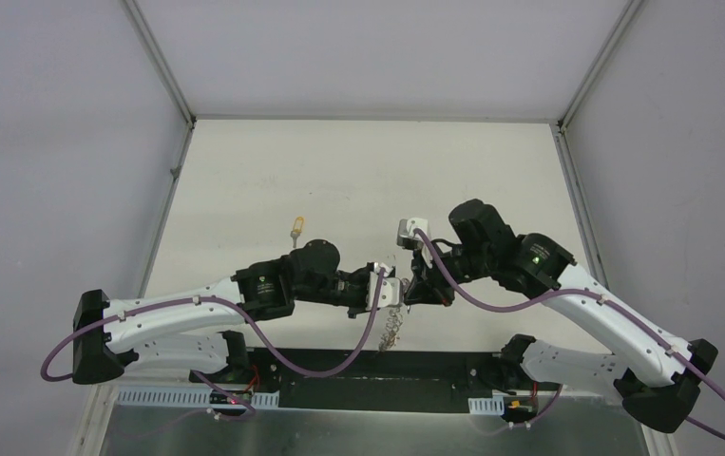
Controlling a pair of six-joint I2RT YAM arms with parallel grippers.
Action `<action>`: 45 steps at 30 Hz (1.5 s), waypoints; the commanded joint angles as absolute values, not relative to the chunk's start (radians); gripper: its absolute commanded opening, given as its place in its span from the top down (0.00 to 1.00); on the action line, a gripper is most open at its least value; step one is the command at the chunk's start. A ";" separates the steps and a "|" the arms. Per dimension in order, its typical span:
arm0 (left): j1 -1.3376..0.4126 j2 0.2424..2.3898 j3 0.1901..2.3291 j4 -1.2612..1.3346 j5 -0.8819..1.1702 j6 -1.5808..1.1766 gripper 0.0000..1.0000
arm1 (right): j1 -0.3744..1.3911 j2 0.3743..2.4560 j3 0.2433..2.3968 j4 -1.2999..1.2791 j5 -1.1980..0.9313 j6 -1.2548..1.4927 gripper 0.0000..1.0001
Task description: Put the keys on the keyring
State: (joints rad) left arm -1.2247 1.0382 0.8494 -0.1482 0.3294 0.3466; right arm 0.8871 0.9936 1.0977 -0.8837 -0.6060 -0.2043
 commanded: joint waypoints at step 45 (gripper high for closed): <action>-1.234 0.936 0.549 0.661 0.408 0.263 1.00 | 0.887 0.485 0.789 -0.357 -0.505 -0.049 0.24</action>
